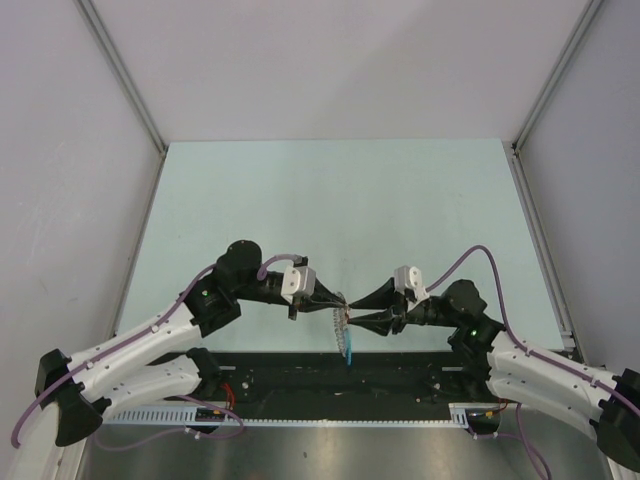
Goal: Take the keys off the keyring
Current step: Remove the key from the keyring.
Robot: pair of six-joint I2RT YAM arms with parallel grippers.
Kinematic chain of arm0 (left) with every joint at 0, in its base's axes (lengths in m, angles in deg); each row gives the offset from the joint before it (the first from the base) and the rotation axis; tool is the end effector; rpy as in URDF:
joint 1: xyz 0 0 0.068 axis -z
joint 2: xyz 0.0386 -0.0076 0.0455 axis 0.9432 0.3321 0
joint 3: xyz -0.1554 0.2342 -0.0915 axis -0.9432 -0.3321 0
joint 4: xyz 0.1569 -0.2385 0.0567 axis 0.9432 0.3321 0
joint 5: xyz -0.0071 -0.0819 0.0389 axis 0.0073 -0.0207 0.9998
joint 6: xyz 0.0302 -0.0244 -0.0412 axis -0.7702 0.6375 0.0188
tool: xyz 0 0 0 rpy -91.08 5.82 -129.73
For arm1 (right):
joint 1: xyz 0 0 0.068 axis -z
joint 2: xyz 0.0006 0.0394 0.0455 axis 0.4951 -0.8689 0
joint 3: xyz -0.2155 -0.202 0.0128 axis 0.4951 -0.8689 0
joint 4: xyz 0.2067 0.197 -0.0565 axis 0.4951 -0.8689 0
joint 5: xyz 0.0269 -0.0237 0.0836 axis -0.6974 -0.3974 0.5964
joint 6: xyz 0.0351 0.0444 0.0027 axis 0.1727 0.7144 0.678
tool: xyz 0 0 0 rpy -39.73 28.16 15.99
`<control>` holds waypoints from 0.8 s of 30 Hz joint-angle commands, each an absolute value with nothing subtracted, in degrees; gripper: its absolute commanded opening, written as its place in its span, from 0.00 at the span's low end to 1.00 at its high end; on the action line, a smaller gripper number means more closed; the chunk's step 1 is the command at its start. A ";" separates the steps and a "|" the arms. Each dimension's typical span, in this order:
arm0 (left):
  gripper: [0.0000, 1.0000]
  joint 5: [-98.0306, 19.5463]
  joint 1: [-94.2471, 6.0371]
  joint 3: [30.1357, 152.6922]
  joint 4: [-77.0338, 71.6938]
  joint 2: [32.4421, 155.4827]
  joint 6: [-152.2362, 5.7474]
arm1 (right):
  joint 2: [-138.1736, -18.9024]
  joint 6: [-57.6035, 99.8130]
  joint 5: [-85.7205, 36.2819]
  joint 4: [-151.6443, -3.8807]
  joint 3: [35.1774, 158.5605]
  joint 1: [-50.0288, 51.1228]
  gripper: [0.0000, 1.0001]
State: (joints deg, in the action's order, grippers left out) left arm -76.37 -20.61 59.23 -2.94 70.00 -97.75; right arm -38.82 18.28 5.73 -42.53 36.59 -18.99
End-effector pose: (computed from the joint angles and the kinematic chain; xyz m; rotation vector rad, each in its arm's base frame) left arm 0.1225 -0.1898 0.3262 1.4185 1.1451 -1.1462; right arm 0.1025 0.1536 0.2521 -1.0970 1.1276 1.2046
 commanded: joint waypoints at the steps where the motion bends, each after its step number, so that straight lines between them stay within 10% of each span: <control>1: 0.00 -78.00 -20.95 62.22 -5.23 69.62 -97.57 | -39.12 16.84 7.19 -38.41 39.60 -20.25 0.37; 24: 0.00 -78.18 -20.95 62.22 -4.43 70.50 -98.27 | -41.22 17.80 1.93 -38.50 42.42 -22.27 0.35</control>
State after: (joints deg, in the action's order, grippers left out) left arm -76.43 -20.65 59.23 -2.81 70.61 -97.88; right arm -40.05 16.09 4.26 -42.67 39.82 -21.68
